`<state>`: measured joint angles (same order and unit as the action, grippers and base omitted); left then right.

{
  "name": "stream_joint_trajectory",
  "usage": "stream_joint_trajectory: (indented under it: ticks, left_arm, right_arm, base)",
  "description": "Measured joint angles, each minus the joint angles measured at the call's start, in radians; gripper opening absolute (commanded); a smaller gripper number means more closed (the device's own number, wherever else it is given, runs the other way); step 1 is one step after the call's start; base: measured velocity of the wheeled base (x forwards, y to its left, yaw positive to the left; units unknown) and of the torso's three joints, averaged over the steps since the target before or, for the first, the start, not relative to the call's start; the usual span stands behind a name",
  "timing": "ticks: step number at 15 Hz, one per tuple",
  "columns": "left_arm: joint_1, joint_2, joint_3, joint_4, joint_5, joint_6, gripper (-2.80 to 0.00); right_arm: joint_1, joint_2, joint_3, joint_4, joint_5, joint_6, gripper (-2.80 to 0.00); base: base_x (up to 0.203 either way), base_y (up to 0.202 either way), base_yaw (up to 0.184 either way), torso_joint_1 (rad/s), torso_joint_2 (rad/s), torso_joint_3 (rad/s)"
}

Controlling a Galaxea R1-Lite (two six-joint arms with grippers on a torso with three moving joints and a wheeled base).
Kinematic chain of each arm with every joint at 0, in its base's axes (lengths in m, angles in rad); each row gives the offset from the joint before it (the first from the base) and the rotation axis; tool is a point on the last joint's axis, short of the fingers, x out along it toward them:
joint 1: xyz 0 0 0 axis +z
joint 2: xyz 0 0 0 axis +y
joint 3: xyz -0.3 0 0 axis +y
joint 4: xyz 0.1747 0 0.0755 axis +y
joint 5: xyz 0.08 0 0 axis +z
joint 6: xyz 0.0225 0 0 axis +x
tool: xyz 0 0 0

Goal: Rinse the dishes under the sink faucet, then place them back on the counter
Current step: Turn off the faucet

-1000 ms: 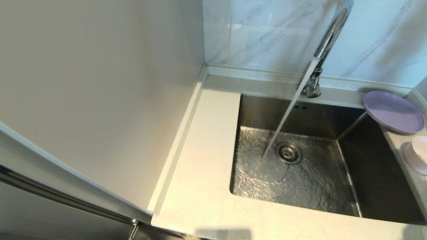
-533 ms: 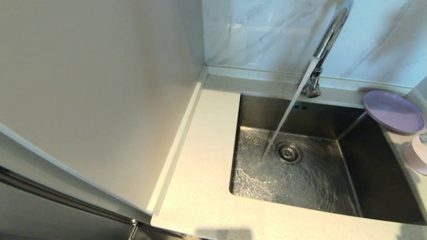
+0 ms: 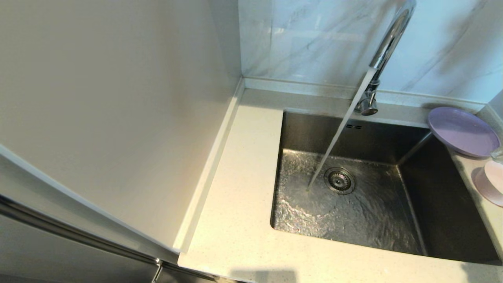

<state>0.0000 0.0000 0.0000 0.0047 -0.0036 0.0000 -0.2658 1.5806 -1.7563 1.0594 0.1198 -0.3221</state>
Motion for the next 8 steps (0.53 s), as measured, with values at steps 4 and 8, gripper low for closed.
stream_joint_trajectory:
  ticks: [4,8]
  left_arm:
    - [0.0,0.0,0.0,0.0,0.0,0.0,-2.8]
    - [0.0,0.0,0.0,0.0,0.0,0.0,-2.8]
  right_arm:
    - [0.087,0.046,-0.037,-0.114,0.011,0.103,-2.8]
    - [0.162,0.105,-0.016,-0.346,0.036,0.416,-2.8]
  base:
    - [0.0,0.0,0.0,0.0,0.0,0.0]
    - [0.0,0.0,0.0,0.0,0.0,0.0]
